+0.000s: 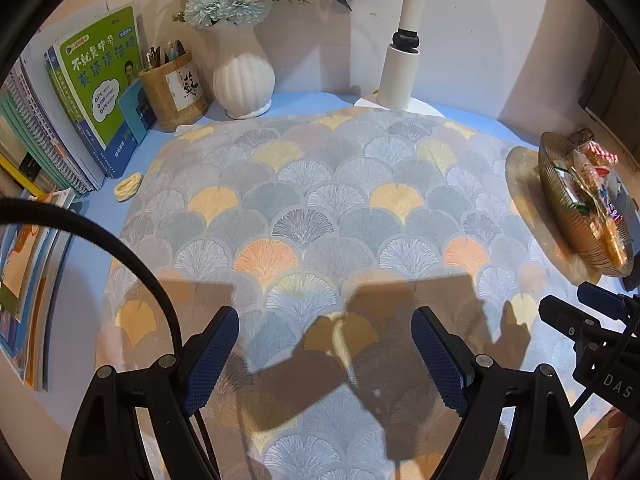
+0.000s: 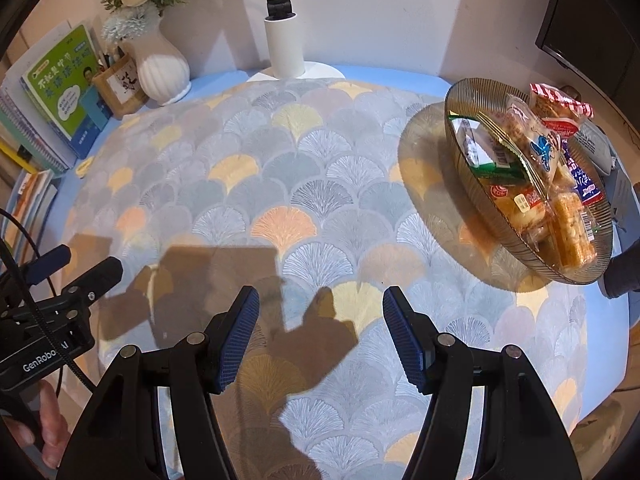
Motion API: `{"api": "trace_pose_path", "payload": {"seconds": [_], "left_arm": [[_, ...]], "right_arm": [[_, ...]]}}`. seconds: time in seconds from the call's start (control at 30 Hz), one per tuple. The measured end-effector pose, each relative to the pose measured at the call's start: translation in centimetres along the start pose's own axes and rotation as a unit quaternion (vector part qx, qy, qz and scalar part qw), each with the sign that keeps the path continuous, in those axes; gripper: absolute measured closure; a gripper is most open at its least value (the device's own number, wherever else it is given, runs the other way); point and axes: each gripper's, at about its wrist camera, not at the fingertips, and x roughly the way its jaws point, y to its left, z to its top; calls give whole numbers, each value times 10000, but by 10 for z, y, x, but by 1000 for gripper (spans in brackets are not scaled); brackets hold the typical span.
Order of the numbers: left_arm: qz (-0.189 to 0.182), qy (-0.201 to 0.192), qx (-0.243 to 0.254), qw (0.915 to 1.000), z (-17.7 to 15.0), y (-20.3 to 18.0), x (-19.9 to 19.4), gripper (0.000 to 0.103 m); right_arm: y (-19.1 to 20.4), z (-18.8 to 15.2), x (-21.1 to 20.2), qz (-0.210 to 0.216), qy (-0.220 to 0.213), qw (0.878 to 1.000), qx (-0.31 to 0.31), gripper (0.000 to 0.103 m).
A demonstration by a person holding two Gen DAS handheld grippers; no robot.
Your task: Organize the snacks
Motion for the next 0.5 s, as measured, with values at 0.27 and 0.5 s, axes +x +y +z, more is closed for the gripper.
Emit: {"api": "trace_pose_path", "payload": {"seconds": [0.27,0.5], "left_arm": [[94,39,-124,9999,0,9,8,17],[265,27,-175,9995,2,14,24,17]], "right_arm": [[-2,0,9,-69,51,9999,80,36],[0,1,18,-127,-48,9999,49,35]]}}
